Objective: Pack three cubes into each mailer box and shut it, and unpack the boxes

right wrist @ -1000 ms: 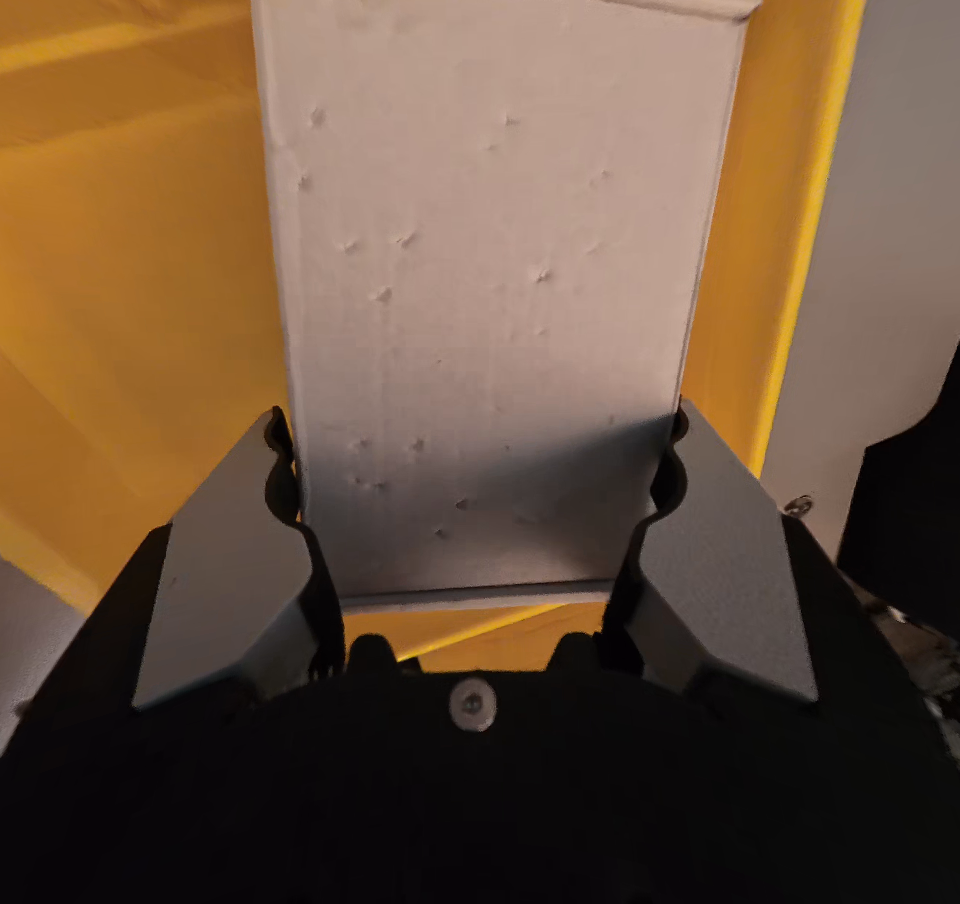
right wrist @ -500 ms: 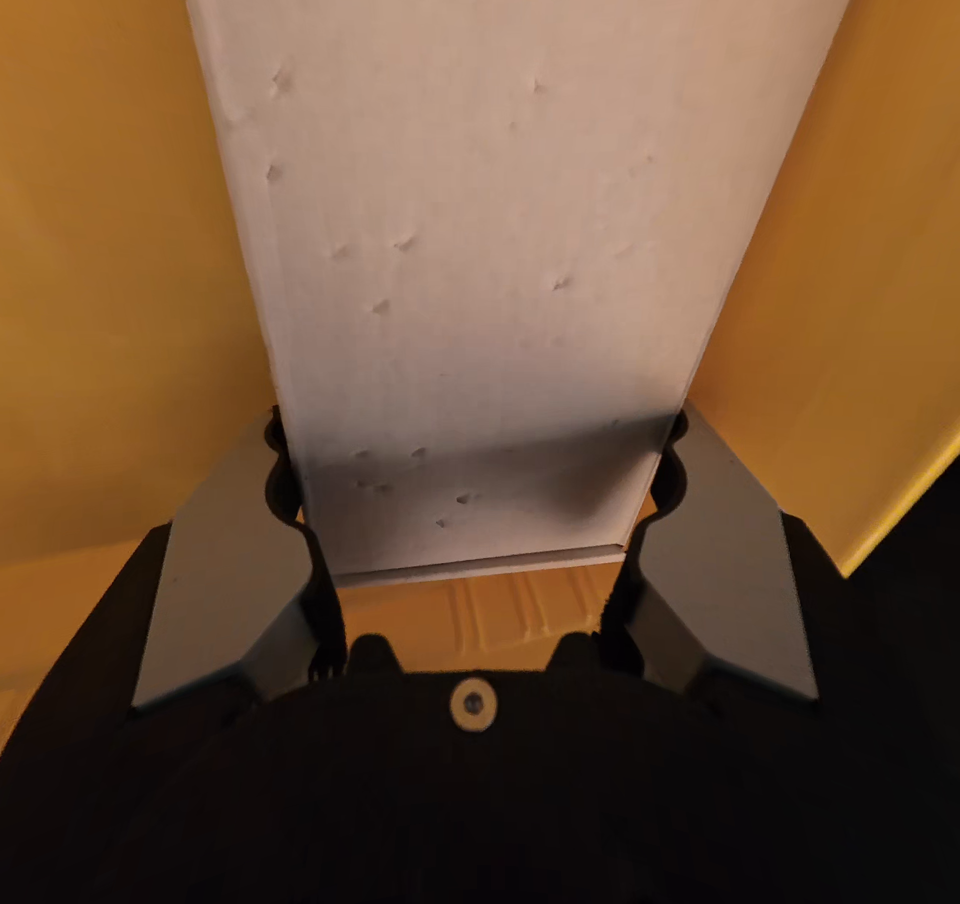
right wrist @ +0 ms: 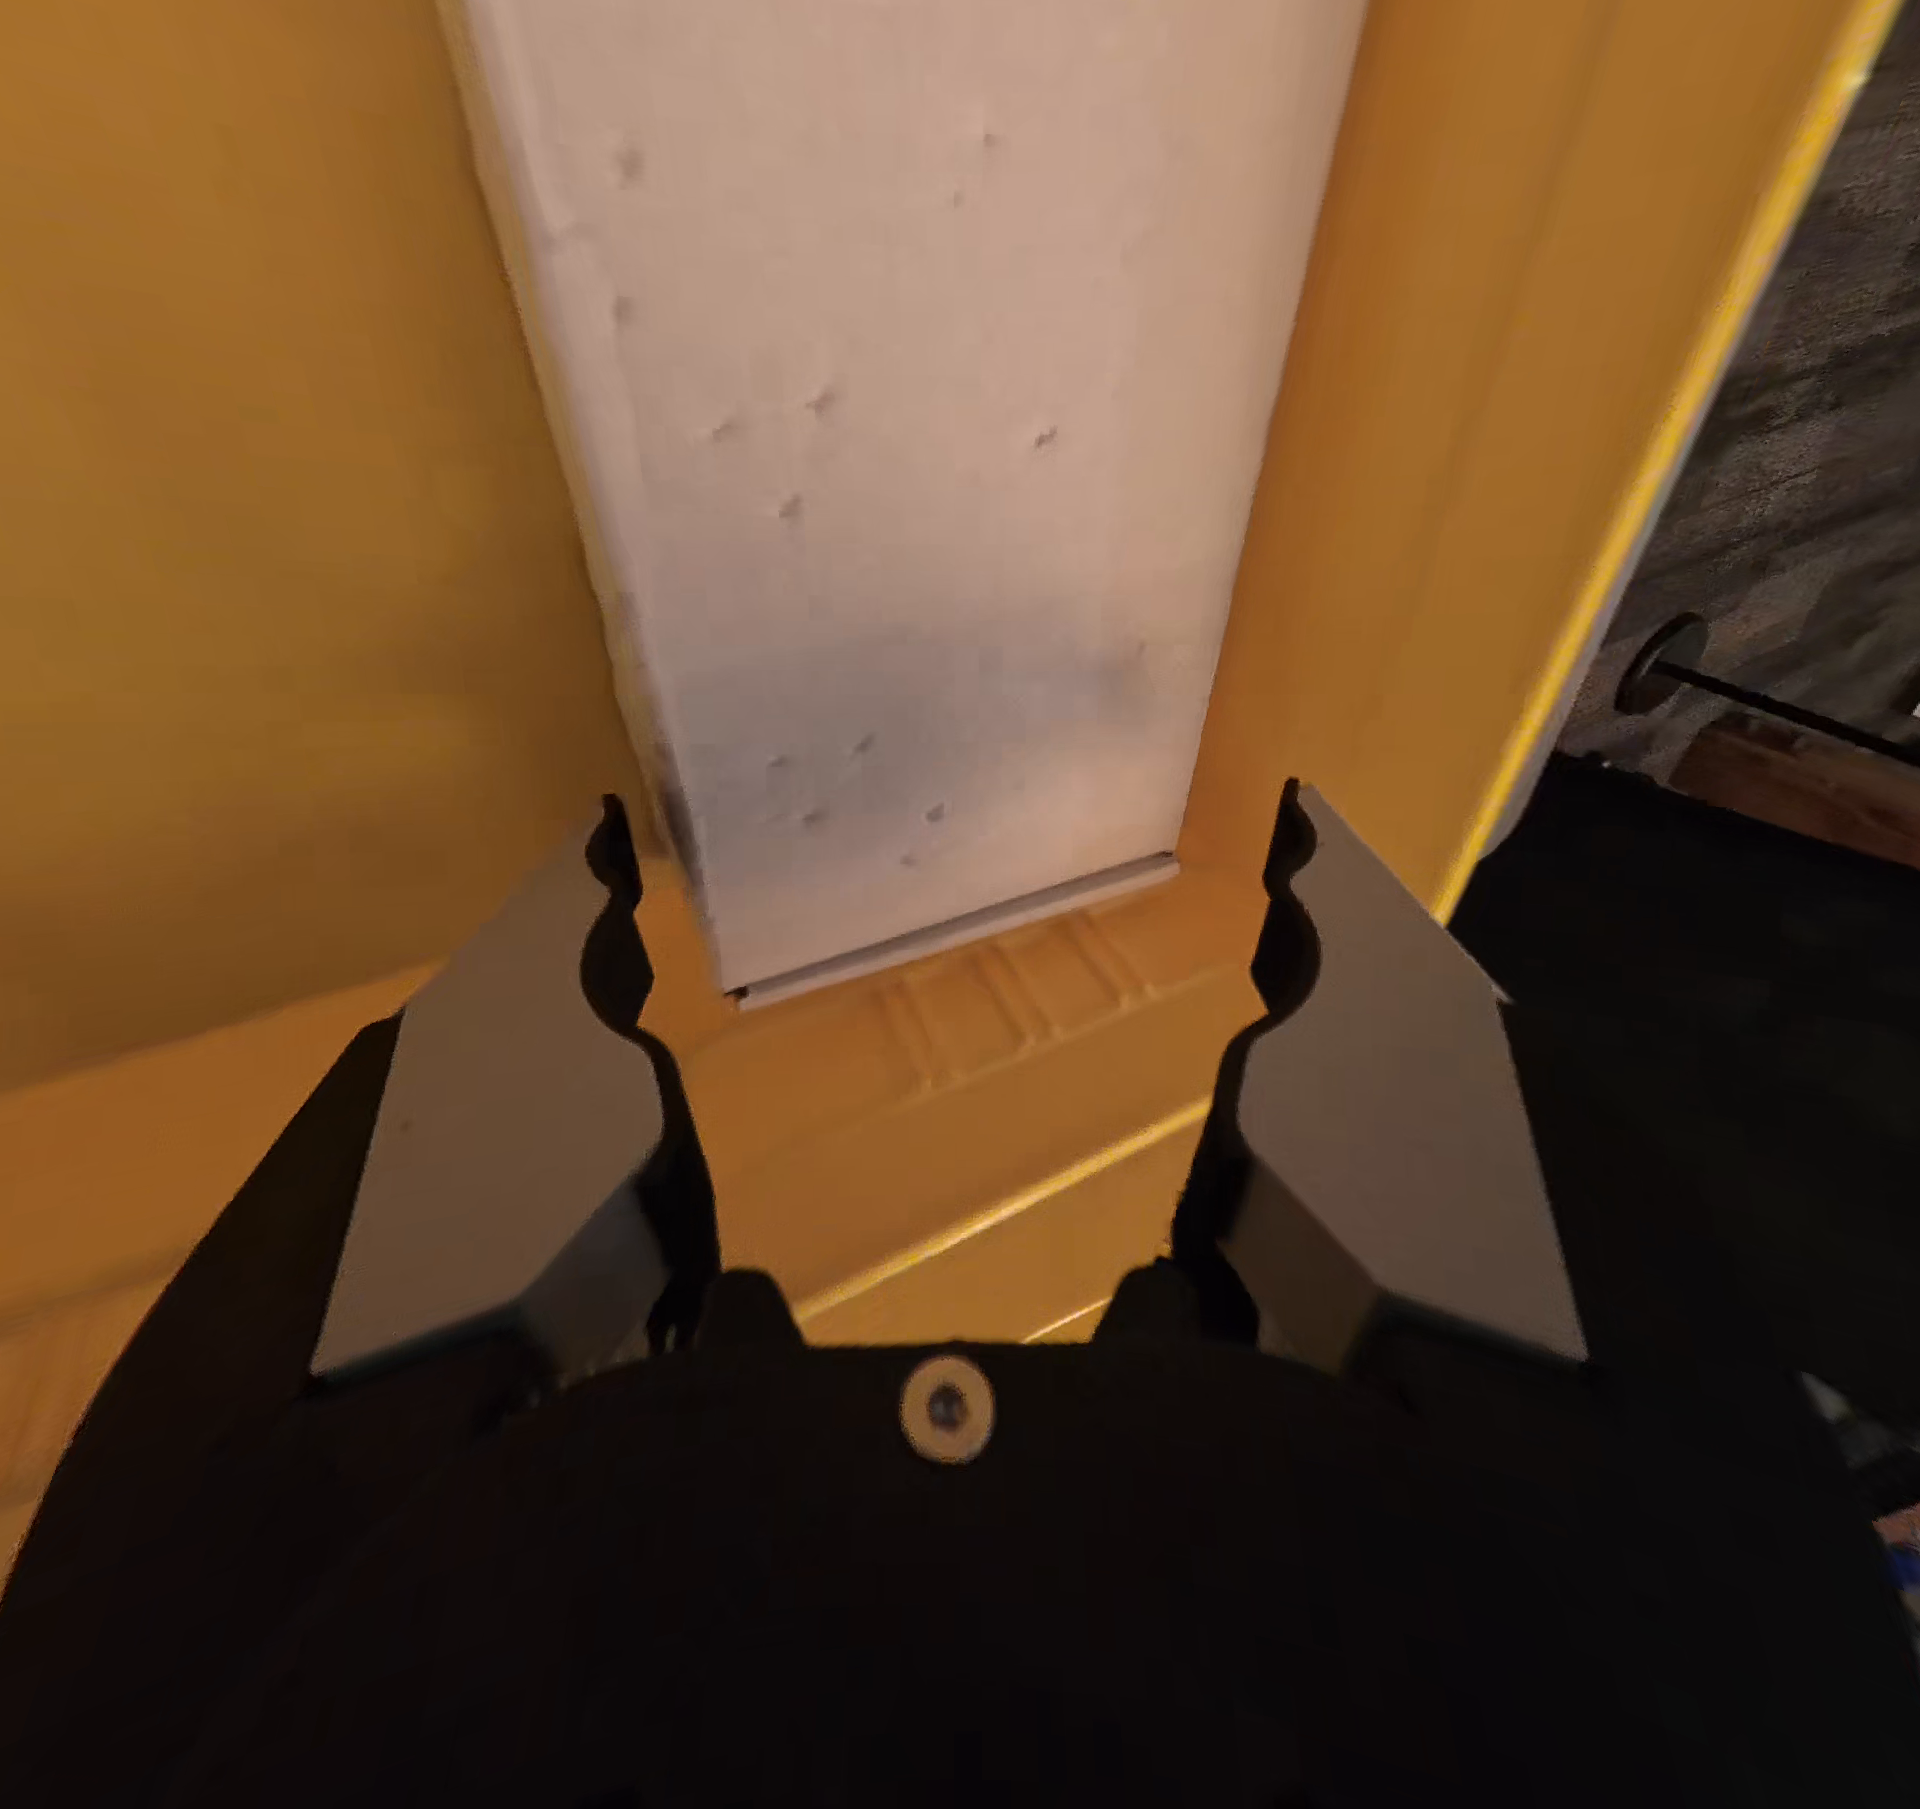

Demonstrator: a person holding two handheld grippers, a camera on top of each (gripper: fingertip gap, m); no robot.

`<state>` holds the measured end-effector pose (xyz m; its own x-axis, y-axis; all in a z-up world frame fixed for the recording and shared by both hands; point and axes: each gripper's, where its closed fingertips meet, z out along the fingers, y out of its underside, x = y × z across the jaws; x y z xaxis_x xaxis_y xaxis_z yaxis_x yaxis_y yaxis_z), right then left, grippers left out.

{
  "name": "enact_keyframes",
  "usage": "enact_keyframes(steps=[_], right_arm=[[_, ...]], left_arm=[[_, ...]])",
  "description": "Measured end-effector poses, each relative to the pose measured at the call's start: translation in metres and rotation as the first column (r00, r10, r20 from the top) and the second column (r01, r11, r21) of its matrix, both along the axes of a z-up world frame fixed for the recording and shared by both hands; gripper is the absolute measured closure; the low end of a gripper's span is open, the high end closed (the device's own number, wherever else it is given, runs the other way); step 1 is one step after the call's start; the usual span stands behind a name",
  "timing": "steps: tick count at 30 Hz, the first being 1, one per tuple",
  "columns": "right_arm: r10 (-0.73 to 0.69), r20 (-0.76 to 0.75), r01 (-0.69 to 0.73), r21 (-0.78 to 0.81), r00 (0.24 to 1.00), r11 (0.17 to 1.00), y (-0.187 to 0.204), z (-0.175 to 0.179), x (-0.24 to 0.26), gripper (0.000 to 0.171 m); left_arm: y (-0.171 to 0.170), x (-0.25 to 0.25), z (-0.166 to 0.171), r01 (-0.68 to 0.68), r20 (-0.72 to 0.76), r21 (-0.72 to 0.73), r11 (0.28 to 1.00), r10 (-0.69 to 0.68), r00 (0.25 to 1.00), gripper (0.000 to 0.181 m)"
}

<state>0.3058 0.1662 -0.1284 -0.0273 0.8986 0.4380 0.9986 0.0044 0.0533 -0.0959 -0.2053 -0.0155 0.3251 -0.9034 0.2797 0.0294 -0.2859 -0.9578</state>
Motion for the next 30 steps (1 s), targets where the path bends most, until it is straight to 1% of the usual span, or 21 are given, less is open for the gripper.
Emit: enact_keyframes(steps=[3, 6, 8, 9, 10, 11, 12, 13, 14, 15, 16, 17, 18, 19, 20, 22, 24, 26, 27, 28, 30], right_arm=[[-0.022, -0.118, 0.029, 0.056, 0.993, 0.998, -0.012, 0.021, -0.010, 0.051], [-0.006, -0.345, 0.070, 0.173, 0.938, 0.982, -0.025, 0.063, -0.038, 0.052], [0.056, -0.530, 0.106, 0.271, 0.846, 0.957, -0.038, 0.105, -0.065, 0.051], [0.102, -0.621, 0.133, 0.321, 0.777, 0.938, -0.047, 0.129, -0.079, 0.051], [0.151, -0.711, 0.162, 0.352, 0.687, 0.922, -0.058, 0.153, -0.093, 0.052], [0.196, -0.787, 0.192, 0.369, 0.585, 0.909, -0.071, 0.175, -0.107, 0.052], [0.235, -0.840, 0.231, 0.384, 0.490, 0.894, -0.082, 0.194, -0.116, 0.051], [0.273, -0.869, 0.256, 0.399, 0.413, 0.881, -0.092, 0.208, -0.125, 0.047], [0.304, -0.882, 0.283, 0.414, 0.360, 0.865, -0.101, 0.219, -0.133, 0.046], [0.315, -0.887, 0.310, 0.420, 0.337, 0.853, -0.106, 0.225, -0.141, 0.046], [0.321, -0.889, 0.315, 0.423, 0.327, 0.850, -0.112, 0.229, -0.152, 0.046], [0.331, -0.888, 0.307, 0.427, 0.319, 0.850, -0.118, 0.233, -0.166, 0.046], [0.335, -0.887, 0.298, 0.429, 0.316, 0.853, -0.123, 0.236, -0.180, 0.046], [0.342, -0.884, 0.276, 0.432, 0.320, 0.859, -0.128, 0.239, -0.195, 0.046], [0.354, -0.877, 0.239, 0.438, 0.326, 0.867, -0.134, 0.242, -0.212, 0.046], [0.391, -0.858, 0.165, 0.462, 0.333, 0.872, -0.148, 0.250, -0.243, 0.046], [0.420, -0.844, 0.089, 0.472, 0.335, 0.877, -0.162, 0.255, -0.272, 0.045], [0.431, -0.835, 0.036, 0.470, 0.342, 0.882, -0.172, 0.256, -0.295, 0.045], [0.437, -0.830, 0.022, 0.473, 0.347, 0.881, -0.174, 0.255, -0.304, 0.045], [0.441, -0.825, 0.005, 0.473, 0.354, 0.881, -0.175, 0.253, -0.313, 0.046], [0.434, -0.812, -0.043, 0.455, 0.390, 0.889, -0.176, 0.242, -0.327, 0.045]], left_arm=[[0.002, -0.013, 0.005, -0.035, 0.019, 0.016, 0.999, 0.035, 0.999, 0.148], [0.011, -0.034, 0.016, -0.107, 0.043, 0.047, 0.993, 0.105, 0.994, 0.147], [0.023, -0.054, 0.024, -0.192, 0.036, 0.076, 0.979, 0.189, 0.981, 0.147], [0.031, -0.066, 0.028, -0.256, 0.008, 0.106, 0.961, 0.257, 0.966, 0.146], [0.040, -0.081, 0.031, -0.329, -0.031, 0.153, 0.932, 0.338, 0.941, 0.145], [0.048, -0.097, 0.036, -0.401, -0.071, 0.216, 0.890, 0.424, 0.903, 0.143], [0.056, -0.116, 0.041, -0.475, -0.110, 0.283, 0.833, 0.520, 0.847, 0.141], [0.065, -0.138, 0.046, -0.548, -0.148, 0.349, 0.760, 0.622, 0.769, 0.138], [0.072, -0.162, 0.052, -0.606, -0.181, 0.415, 0.678, 0.715, 0.676, 0.134], [0.078, -0.185, 0.057, -0.641, -0.206, 0.475, 0.602, 0.785, 0.585, 0.129], [0.084, -0.205, 0.063, -0.656, -0.224, 0.523, 0.544, 0.831, 0.510, 0.124], [0.090, -0.222, 0.066, -0.658, -0.250, 0.552, 0.512, 0.855, 0.455, 0.119], [0.099, -0.238, 0.066, -0.658, -0.295, 0.560, 0.503, 0.863, 0.410, 0.109], [0.109, -0.251, 0.062, -0.650, -0.358, 0.554, 0.519, 0.854, 0.378, 0.097], [0.121, -0.261, 0.056, -0.630, -0.430, 0.541, 0.556, 0.828, 0.361, 0.089], [0.146, -0.274, 0.039, -0.552, -0.572, 0.512, 0.658, 0.741, 0.353, 0.075], [0.167, -0.285, 0.011, -0.462, -0.726, 0.425, 0.779, 0.598, 0.339, 0.071], [0.180, -0.301, -0.019, -0.404, -0.852, 0.309, 0.861, 0.439, 0.285, 0.065], [0.184, -0.306, -0.031, -0.373, -0.891, 0.263, 0.890, 0.372, 0.260, 0.068], [0.189, -0.311, -0.041, -0.346, -0.916, 0.234, 0.908, 0.325, 0.234, 0.075], [0.202, -0.317, -0.050, -0.281, -0.939, 0.226, 0.933, 0.285, 0.193, 0.076]])
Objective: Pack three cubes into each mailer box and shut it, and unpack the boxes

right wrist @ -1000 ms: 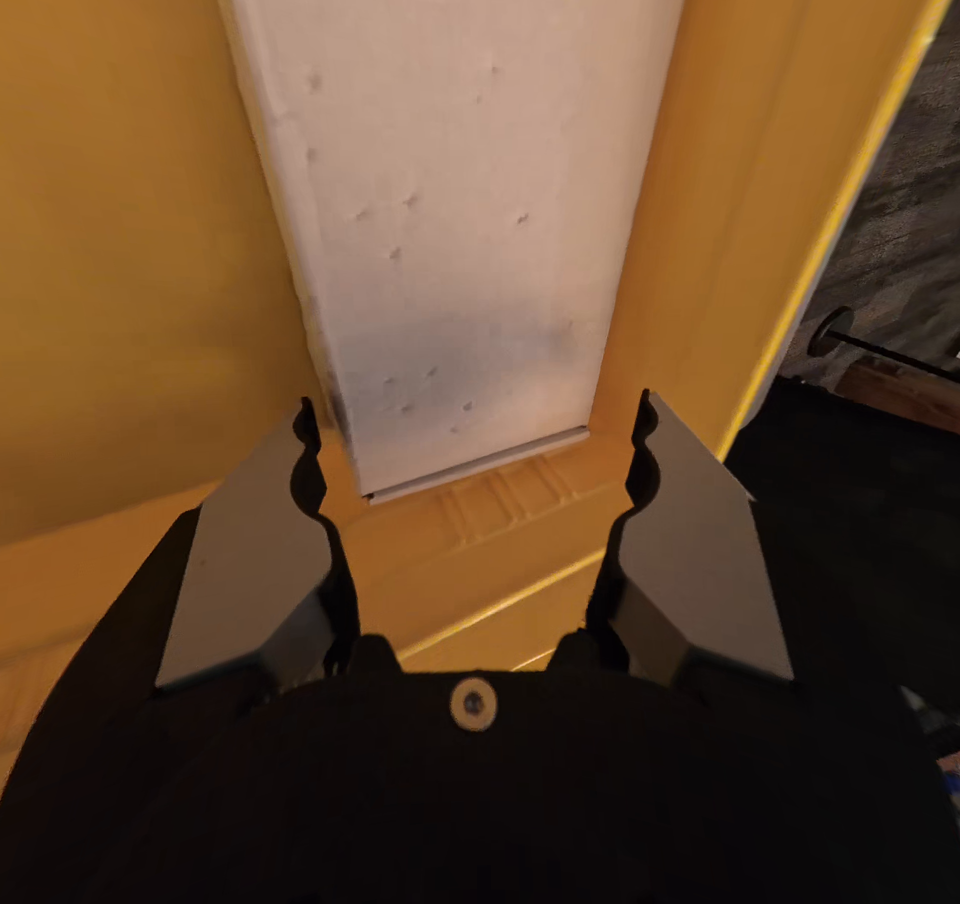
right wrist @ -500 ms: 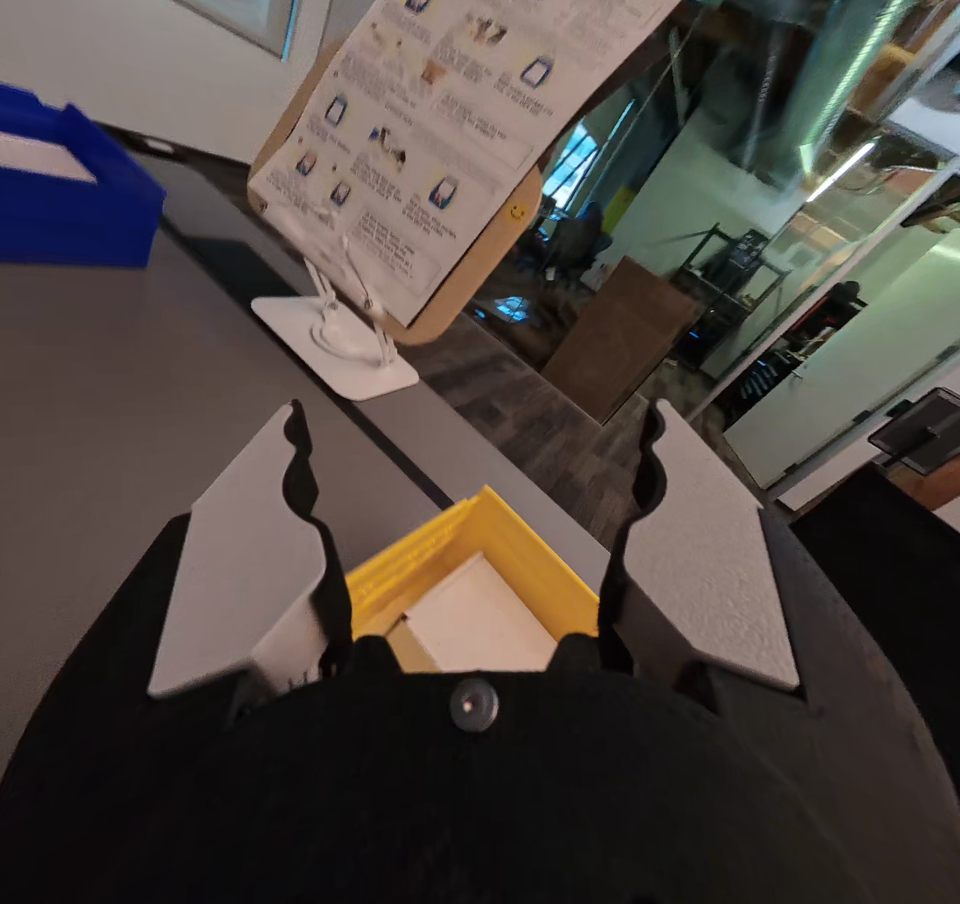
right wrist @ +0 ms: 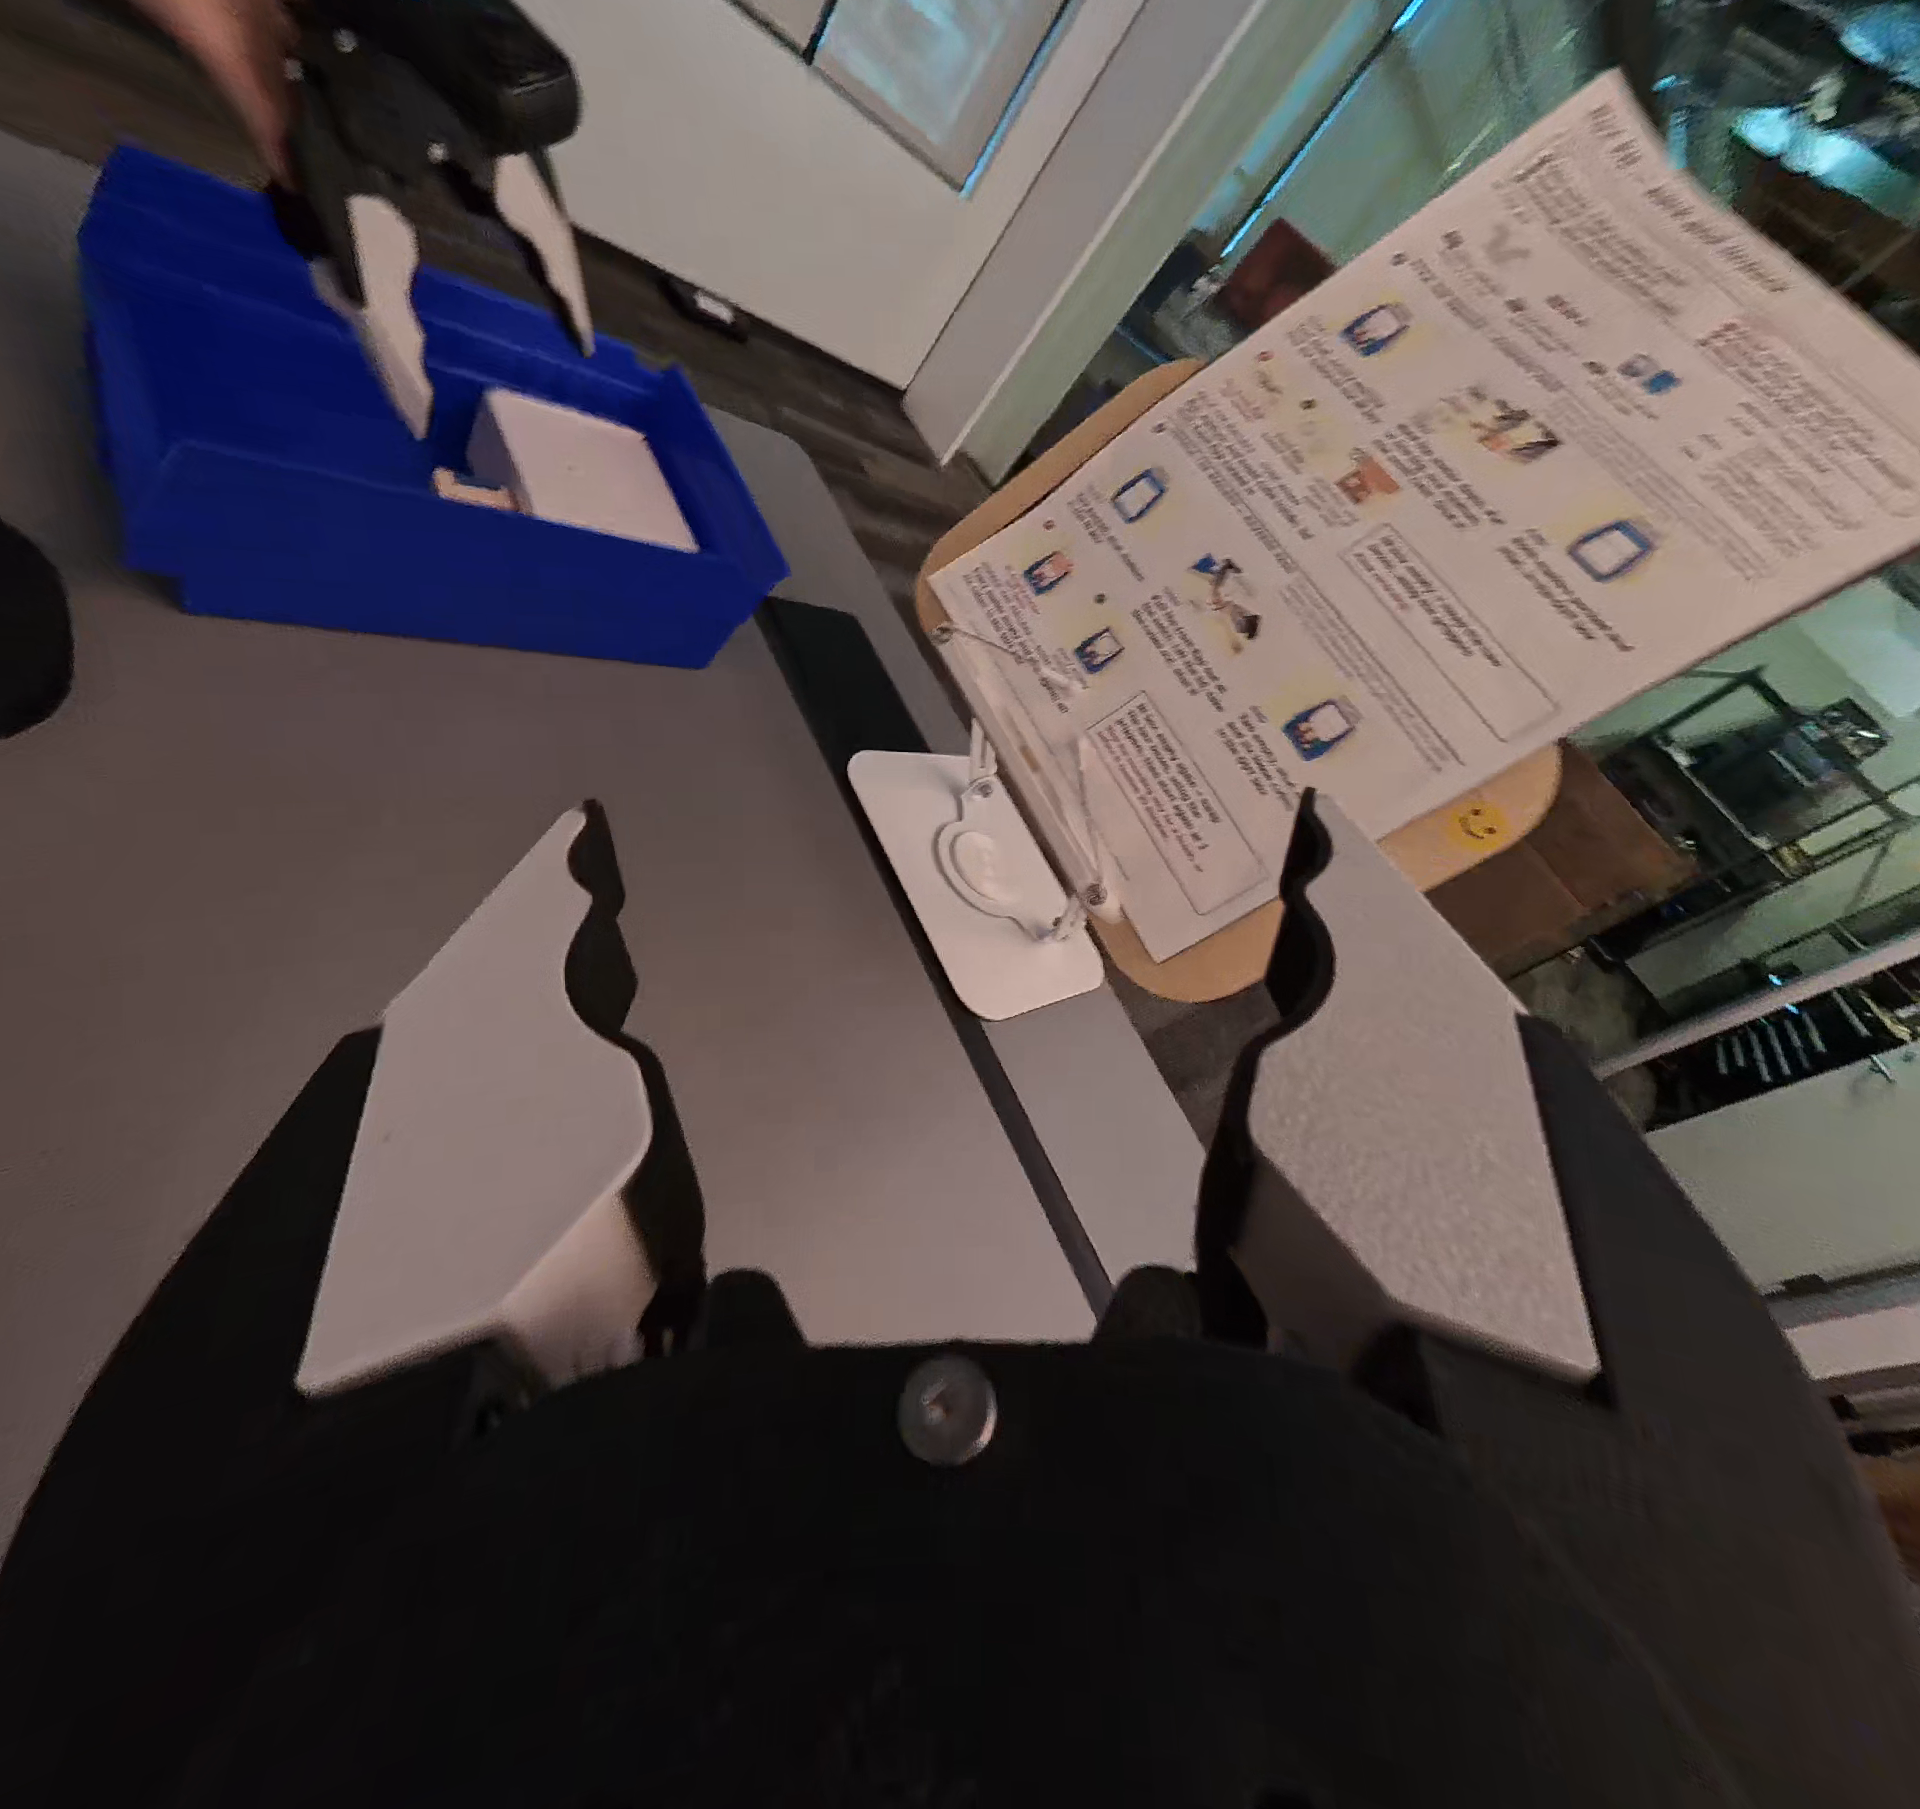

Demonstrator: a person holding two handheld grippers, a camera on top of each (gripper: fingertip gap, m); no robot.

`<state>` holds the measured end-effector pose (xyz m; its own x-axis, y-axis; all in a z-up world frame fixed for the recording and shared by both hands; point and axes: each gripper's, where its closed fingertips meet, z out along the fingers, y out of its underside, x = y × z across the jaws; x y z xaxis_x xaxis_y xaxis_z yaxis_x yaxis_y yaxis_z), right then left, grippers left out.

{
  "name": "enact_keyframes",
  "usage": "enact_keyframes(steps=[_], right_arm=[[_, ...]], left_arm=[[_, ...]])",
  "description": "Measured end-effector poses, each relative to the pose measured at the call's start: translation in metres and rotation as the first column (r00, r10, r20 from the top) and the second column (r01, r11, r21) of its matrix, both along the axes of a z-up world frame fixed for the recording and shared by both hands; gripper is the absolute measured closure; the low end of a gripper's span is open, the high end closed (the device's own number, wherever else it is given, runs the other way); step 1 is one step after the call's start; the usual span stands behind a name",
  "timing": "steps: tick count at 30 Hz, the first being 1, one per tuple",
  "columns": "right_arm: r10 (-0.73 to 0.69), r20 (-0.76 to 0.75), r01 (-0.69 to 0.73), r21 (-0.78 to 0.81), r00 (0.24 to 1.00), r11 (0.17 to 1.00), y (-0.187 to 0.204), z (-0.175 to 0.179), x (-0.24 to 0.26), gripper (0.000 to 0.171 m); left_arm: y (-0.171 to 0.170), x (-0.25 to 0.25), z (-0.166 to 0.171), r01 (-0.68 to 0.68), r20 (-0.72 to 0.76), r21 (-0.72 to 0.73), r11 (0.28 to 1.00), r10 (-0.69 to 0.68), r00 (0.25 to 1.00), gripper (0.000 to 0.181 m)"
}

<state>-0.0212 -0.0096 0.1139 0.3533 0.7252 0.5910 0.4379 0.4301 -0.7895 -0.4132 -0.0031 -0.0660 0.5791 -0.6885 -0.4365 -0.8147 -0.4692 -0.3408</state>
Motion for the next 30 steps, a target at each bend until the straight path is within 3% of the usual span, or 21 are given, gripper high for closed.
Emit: enact_keyframes(steps=[3, 6, 8, 12, 16, 22, 30], right_arm=[[0.016, 0.093, -0.015, -0.011, 0.996, 1.000, 0.007, -0.014, -0.012, 0.045], [0.047, 0.078, -0.043, -0.049, 0.996, 0.998, 0.014, -0.021, -0.022, 0.046], [0.138, 0.054, -0.133, -0.095, 0.989, 0.987, 0.005, -0.031, -0.030, 0.048], [0.157, 0.179, -0.138, -0.110, 0.971, 0.984, 0.008, -0.060, -0.020, 0.050], [0.256, 0.157, -0.221, -0.208, 0.954, 0.953, -0.003, -0.071, -0.020, 0.051], [0.396, 0.169, -0.331, -0.317, 0.903, 0.889, -0.026, -0.092, -0.032, 0.053], [0.444, 0.178, -0.365, -0.348, 0.878, 0.863, -0.044, -0.097, -0.043, 0.056]], left_arm=[[0.017, -0.010, -0.012, 0.058, -0.070, -0.054, 0.997, -0.062, 0.996, 0.072], [0.032, -0.023, -0.024, 0.073, -0.135, -0.133, 0.988, -0.091, 0.987, 0.072], [0.036, -0.030, -0.033, 0.083, -0.171, -0.206, 0.975, -0.120, 0.978, 0.070], [0.046, -0.036, -0.050, 0.159, -0.212, -0.294, 0.942, -0.227, 0.951, 0.065], [0.049, -0.053, -0.061, 0.177, -0.251, -0.384, 0.906, -0.286, 0.925, 0.061], [0.060, -0.046, -0.063, 0.254, -0.138, -0.406, 0.878, -0.334, 0.933, 0.062], [0.061, -0.043, -0.072, 0.277, -0.124, -0.384, 0.881, -0.346, 0.930, 0.058]])
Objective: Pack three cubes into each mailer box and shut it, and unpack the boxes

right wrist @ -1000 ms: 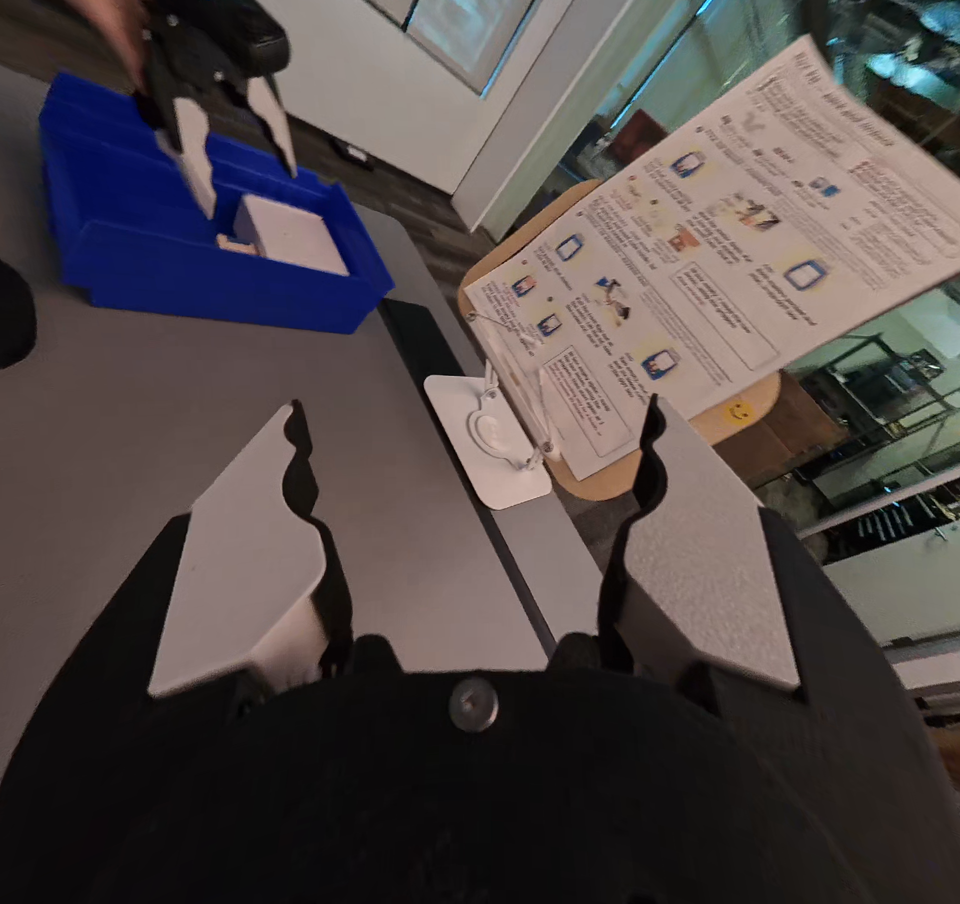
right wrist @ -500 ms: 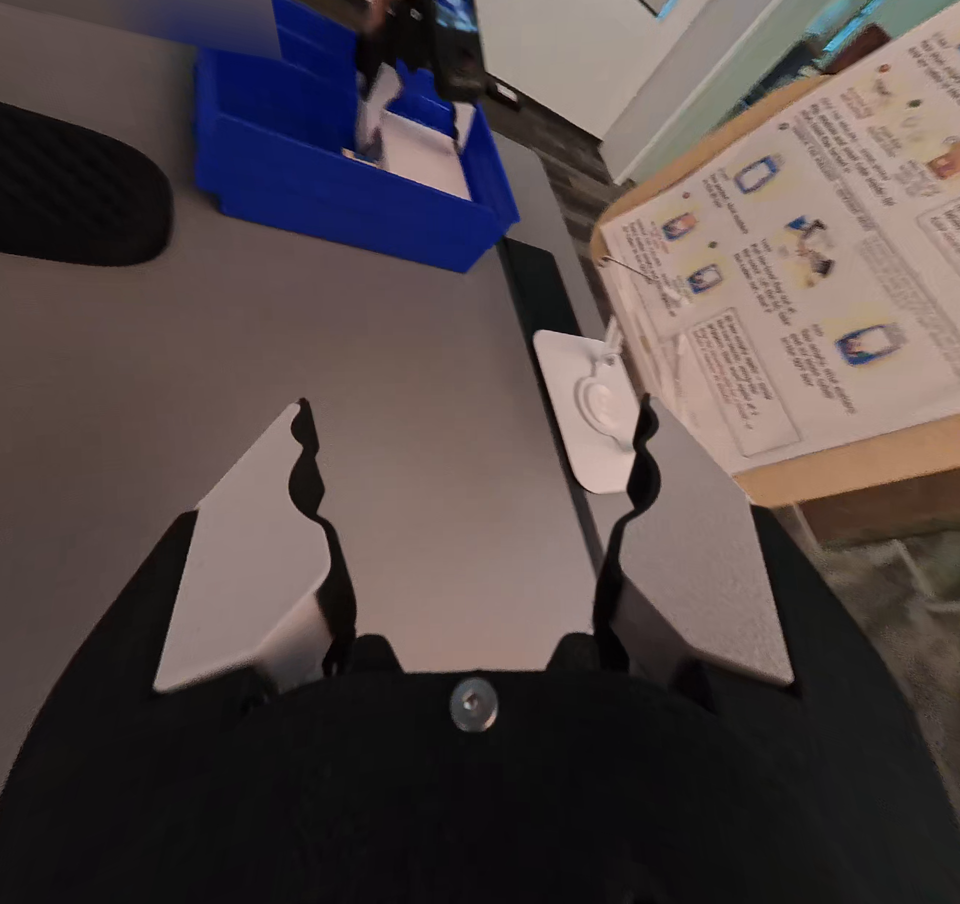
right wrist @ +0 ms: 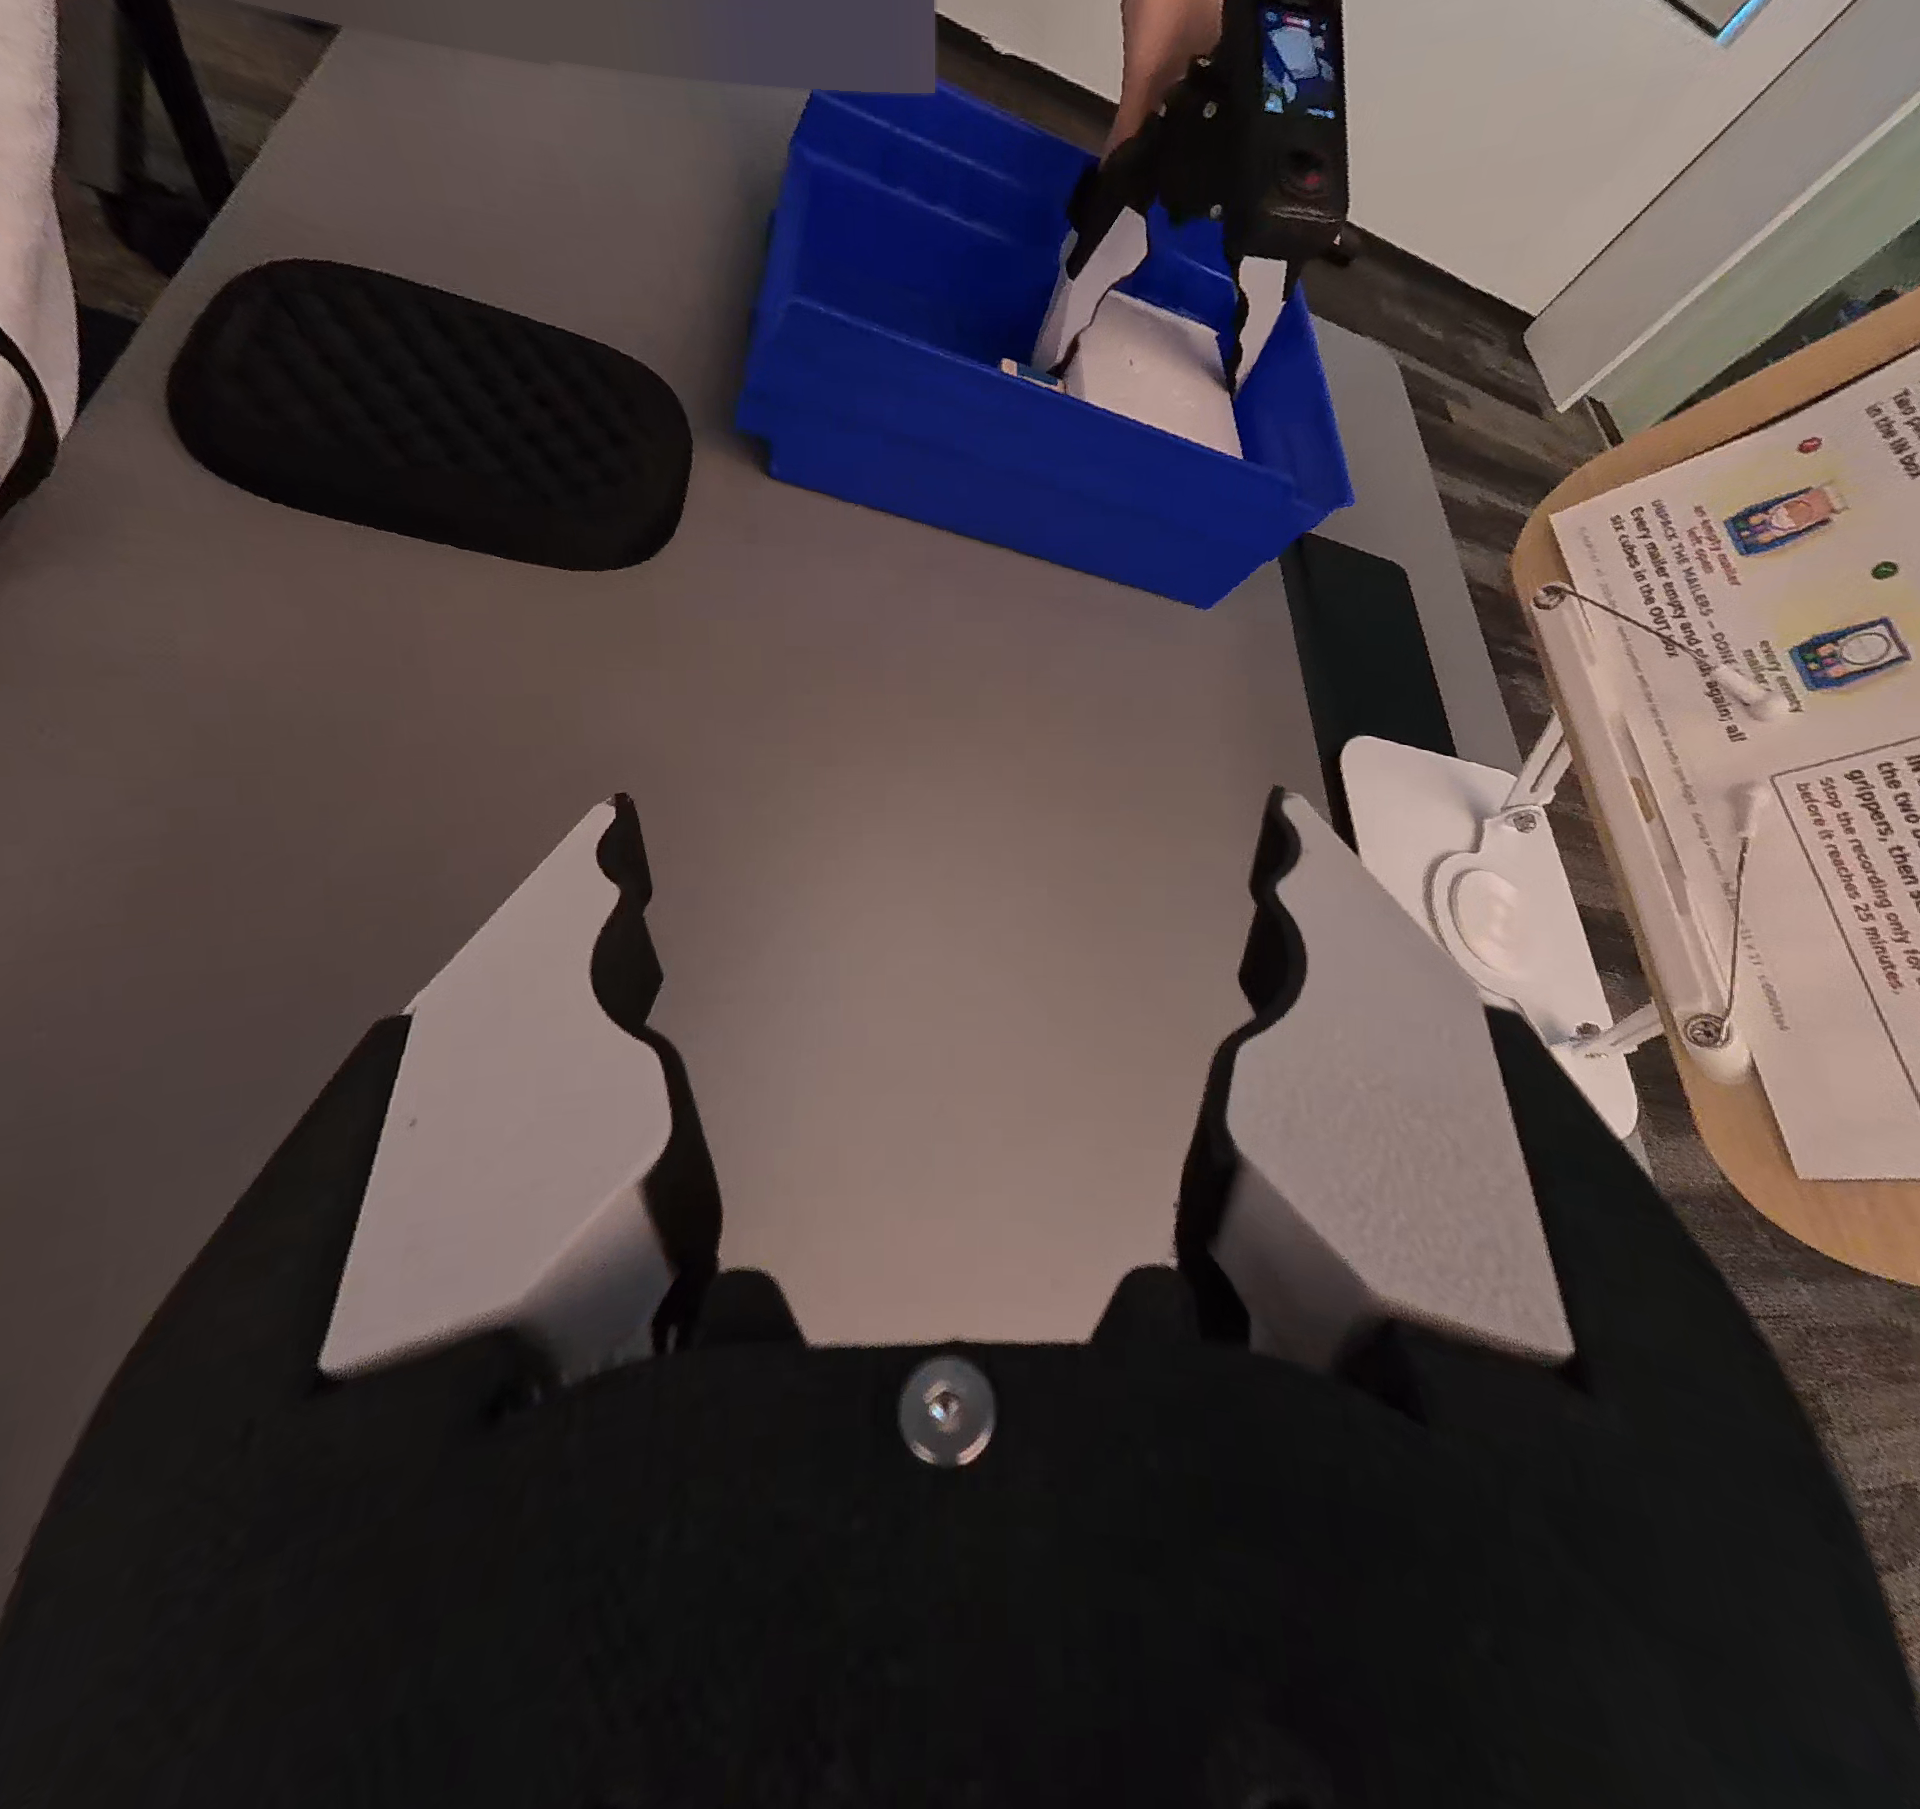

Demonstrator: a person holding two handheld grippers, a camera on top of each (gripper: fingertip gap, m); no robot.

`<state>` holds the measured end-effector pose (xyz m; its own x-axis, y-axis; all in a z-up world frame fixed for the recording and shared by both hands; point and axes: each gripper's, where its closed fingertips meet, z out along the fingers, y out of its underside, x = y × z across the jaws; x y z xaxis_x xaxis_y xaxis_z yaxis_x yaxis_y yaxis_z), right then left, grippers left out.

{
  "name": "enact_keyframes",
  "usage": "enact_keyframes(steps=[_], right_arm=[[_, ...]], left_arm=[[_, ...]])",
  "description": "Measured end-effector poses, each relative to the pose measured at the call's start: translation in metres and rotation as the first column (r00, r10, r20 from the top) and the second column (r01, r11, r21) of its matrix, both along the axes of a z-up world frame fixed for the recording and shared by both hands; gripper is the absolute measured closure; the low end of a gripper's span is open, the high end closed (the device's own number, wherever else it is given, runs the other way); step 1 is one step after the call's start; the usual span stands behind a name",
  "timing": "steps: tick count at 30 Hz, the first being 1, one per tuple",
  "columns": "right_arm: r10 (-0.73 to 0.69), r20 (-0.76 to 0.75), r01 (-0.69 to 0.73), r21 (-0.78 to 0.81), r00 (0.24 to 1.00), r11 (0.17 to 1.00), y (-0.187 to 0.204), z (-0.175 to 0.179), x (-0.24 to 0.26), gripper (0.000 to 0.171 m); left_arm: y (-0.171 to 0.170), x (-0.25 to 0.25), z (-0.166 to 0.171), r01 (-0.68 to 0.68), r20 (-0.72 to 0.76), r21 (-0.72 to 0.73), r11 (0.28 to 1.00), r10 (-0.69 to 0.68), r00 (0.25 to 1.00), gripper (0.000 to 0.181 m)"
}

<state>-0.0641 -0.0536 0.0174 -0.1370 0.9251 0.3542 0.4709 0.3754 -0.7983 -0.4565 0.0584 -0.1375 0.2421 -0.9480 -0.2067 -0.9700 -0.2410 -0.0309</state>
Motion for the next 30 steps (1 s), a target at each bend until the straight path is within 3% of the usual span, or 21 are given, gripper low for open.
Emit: enact_keyframes(steps=[5, 12, 19, 25, 30], right_arm=[[0.013, 0.007, -0.013, 0.000, 1.000, 1.000, -0.004, -0.001, -0.002, 0.056], [0.004, 0.021, -0.003, -0.027, 1.000, 1.000, 0.000, -0.008, 0.000, 0.056], [0.013, 0.028, -0.012, -0.037, 1.000, 0.999, -0.001, -0.010, 0.002, 0.058], [0.028, 0.033, -0.027, -0.036, 0.999, 0.999, -0.005, -0.011, 0.001, 0.059], [0.049, 0.038, -0.048, -0.019, 0.998, 0.999, -0.012, -0.008, 0.002, 0.059]], left_arm=[[-0.014, -0.004, 0.005, -0.011, 0.005, -0.060, 0.998, 0.012, 1.000, 0.065], [-0.013, -0.018, -0.016, -0.073, -0.096, -0.111, 0.991, 0.062, 0.993, 0.041], [-0.019, -0.016, -0.018, -0.095, -0.094, -0.184, 0.978, 0.079, 0.992, 0.043], [-0.016, -0.012, 0.006, -0.151, -0.151, -0.170, 0.974, 0.126, 0.981, 0.046], [-0.018, -0.016, 0.039, -0.165, -0.293, -0.114, 0.980, 0.125, 0.948, 0.048]])
